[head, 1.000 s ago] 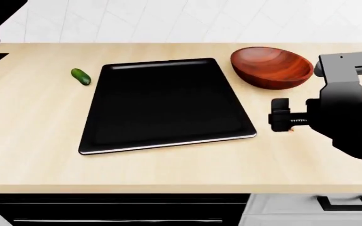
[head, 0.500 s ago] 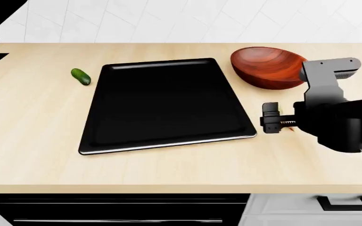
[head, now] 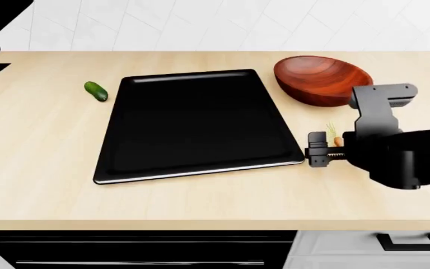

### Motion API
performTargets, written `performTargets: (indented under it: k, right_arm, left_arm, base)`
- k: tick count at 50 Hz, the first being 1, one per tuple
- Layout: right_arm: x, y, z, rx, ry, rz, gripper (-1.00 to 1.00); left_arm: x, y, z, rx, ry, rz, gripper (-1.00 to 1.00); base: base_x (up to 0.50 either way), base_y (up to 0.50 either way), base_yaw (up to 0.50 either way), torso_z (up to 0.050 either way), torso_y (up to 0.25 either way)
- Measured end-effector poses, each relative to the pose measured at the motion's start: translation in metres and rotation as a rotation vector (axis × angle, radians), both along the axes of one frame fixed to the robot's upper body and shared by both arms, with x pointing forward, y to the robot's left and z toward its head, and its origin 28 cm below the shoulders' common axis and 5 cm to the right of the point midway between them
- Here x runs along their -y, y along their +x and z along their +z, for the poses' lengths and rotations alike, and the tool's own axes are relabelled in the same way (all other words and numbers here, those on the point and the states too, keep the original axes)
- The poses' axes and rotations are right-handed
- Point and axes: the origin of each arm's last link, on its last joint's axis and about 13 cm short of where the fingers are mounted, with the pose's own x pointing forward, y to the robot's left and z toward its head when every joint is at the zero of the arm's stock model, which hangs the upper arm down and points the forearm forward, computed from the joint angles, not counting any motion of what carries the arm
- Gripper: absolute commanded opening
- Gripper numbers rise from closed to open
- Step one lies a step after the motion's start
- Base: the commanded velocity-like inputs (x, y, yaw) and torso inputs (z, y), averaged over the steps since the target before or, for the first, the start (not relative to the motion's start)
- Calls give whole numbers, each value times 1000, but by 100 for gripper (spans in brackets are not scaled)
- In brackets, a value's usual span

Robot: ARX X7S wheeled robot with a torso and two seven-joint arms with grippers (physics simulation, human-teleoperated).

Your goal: Place the two vegetables and bowl onto the tray for setting up a vegetable dip station.

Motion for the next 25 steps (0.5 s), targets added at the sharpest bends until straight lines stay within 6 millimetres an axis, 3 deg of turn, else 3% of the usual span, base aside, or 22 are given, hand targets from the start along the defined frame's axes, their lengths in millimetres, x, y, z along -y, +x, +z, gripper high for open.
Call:
performTargets:
  k: [10, 11, 25]
  right_arm:
    - [1, -1, -3, 10, 23, -5, 100]
    - [1, -1, -3, 10, 26, -6, -100]
    - [1, -2, -6, 17, 54, -9, -100]
  left_arm:
    - [0, 0, -1, 0, 1, -1, 100]
    - [0, 0, -1, 0, 1, -1, 100]
    - [0, 0, 0, 2, 1, -2, 100]
  base:
    - [0, 0, 0, 0, 0]
    - [0, 0, 0, 0, 0]
    - [0, 0, 0, -1, 0]
